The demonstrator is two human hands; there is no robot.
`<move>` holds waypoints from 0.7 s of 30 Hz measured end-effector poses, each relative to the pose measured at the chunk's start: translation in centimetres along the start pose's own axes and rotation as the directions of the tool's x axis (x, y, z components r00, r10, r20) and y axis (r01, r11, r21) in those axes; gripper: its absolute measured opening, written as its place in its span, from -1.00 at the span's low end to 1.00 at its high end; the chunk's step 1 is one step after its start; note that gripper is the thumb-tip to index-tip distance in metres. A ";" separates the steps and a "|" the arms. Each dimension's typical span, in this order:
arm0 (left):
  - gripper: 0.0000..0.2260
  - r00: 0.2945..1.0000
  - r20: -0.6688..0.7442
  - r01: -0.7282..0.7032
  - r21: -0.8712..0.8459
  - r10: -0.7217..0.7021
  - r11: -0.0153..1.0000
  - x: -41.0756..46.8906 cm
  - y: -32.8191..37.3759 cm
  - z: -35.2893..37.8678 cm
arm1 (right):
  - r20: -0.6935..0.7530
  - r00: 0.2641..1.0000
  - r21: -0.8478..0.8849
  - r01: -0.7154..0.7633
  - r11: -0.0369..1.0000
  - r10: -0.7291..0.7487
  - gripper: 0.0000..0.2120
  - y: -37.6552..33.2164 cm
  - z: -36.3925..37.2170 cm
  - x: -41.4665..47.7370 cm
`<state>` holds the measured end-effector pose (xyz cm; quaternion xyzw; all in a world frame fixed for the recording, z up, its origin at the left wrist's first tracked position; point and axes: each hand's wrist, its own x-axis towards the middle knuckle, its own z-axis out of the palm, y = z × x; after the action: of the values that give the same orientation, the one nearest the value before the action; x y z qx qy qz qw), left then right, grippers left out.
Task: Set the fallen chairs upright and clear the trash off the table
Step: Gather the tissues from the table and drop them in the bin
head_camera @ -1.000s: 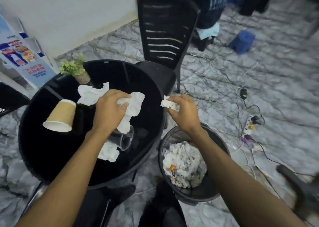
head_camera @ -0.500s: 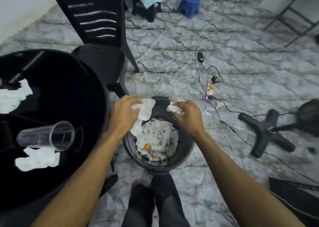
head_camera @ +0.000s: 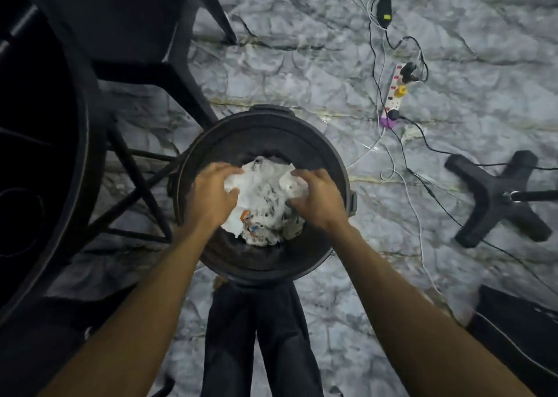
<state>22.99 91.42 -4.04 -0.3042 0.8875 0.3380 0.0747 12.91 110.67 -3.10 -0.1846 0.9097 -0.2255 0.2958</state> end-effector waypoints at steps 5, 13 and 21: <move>-0.61 0.994 0.053 0.101 -0.011 -0.100 0.995 -0.3 -1.5 2.4 | 0.069 0.992 -0.082 -0.096 0.992 0.101 -0.41 2.6 2.1 0.7; -0.69 0.997 -0.050 0.056 -0.066 -0.059 0.996 -2.1 1.2 -2.2 | 0.024 1.000 -0.016 -0.018 1.000 0.019 -0.56 -1.9 -1.7 0.2; -0.75 0.966 -0.259 -0.013 -0.156 -0.028 0.988 -5.6 6.4 -11.8 | -0.084 0.972 0.090 0.229 0.969 -0.221 -0.69 -12.4 -8.1 -3.3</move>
<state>24.57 90.34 10.34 -0.3542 0.8592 0.3635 -0.0652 12.88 104.32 10.66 -0.2633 0.8808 -0.3091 0.2437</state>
